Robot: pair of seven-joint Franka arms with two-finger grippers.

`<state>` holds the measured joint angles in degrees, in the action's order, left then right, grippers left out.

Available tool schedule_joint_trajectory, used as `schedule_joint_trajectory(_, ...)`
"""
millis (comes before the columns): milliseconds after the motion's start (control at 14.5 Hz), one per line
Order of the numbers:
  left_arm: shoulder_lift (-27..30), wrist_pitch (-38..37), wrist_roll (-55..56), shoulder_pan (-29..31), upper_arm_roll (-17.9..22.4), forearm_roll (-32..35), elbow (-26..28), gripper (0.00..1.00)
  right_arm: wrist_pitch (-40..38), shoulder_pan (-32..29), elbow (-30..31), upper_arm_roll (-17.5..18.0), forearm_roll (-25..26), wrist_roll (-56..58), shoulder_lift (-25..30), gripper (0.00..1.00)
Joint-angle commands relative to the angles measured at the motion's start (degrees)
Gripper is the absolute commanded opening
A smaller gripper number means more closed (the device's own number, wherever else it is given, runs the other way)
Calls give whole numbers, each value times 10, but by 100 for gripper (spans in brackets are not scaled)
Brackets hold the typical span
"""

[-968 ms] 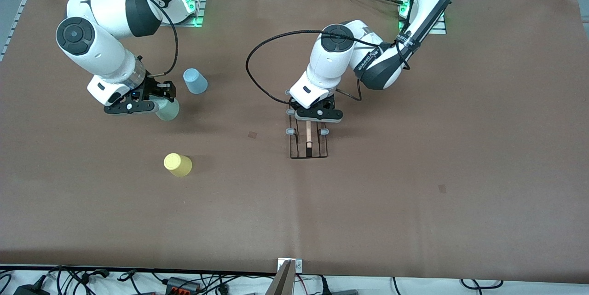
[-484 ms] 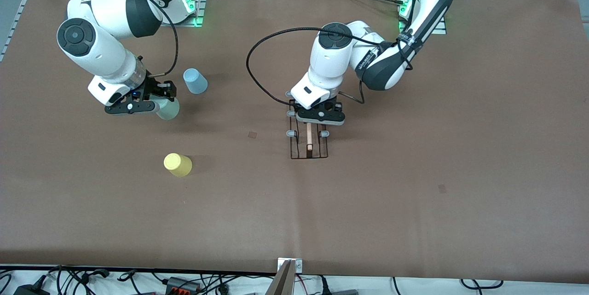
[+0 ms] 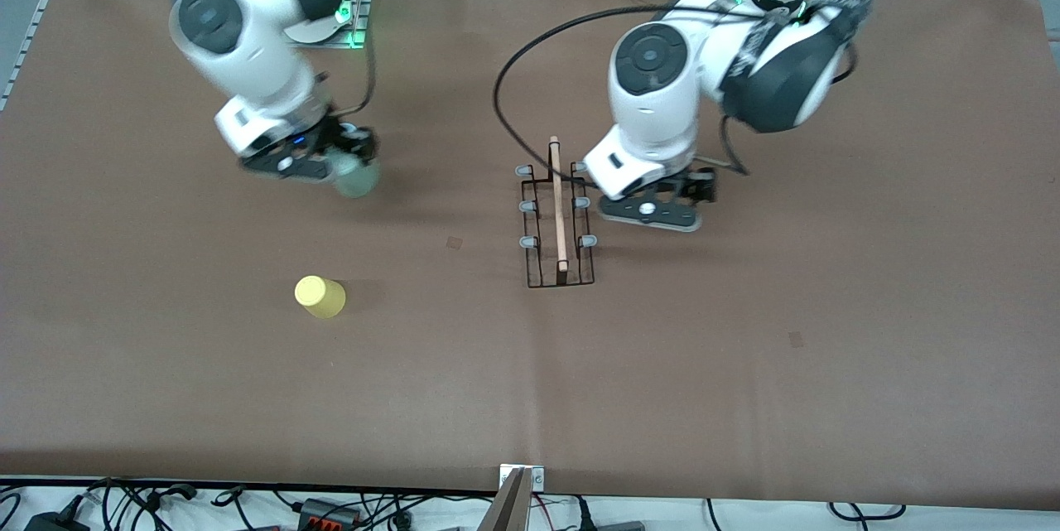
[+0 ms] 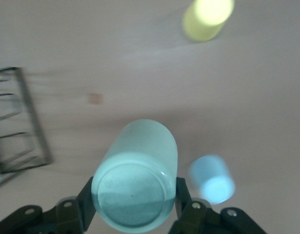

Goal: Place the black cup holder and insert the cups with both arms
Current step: 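Insert the green cup into the holder while the left gripper withdraws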

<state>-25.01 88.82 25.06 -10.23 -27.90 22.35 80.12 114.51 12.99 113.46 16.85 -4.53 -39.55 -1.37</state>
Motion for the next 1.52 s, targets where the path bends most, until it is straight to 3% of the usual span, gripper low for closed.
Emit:
schedule_joint_trajectory(0, -9, -102, -75, 36, -3, 11, -48, 100, -15, 68, -69, 11, -14, -148, -34, 0)
schedule_joint_trajectory(276, -3, -144, -112, 128, -9, -21, -51, 100, 24, 138, -114, 26, 7, -270, -100, 0)
schedule_joint_trajectory(553, 2, -146, -168, 261, -10, -160, -52, 100, 84, 158, -114, 28, 58, -307, -143, 0)
schedule_joint_trajectory(691, 6, -146, -206, 307, -9, -189, -77, 100, 103, 162, -116, 28, 80, -309, -162, 0)
schedule_joint_trajectory(1037, 1, -141, -230, 320, 1, -180, -153, 100, 149, 184, -117, 28, 89, -314, -193, 0)
schedule_joint_trajectory(1175, 1, -144, -227, 313, -8, -136, -154, 100, 150, 186, -117, 28, 101, -318, -201, 0)
schedule_joint_trajectory(1244, 1, -144, -223, 305, -8, -125, -154, 100, 150, 186, -117, 28, 104, -320, -205, 6)
schedule_joint_trajectory(1313, 1, -144, -220, 297, -8, -124, -158, 100, 151, 186, -117, 28, 104, -320, -209, 33)
schedule_joint_trajectory(1382, 1, -140, -217, 297, -8, -124, -160, 100, 152, 186, -117, 28, 104, -319, -212, 87)
schedule_joint_trajectory(1452, 0, -139, -216, 297, -6, -125, -166, 100, 156, 185, -117, 28, 104, -317, -214, 100)
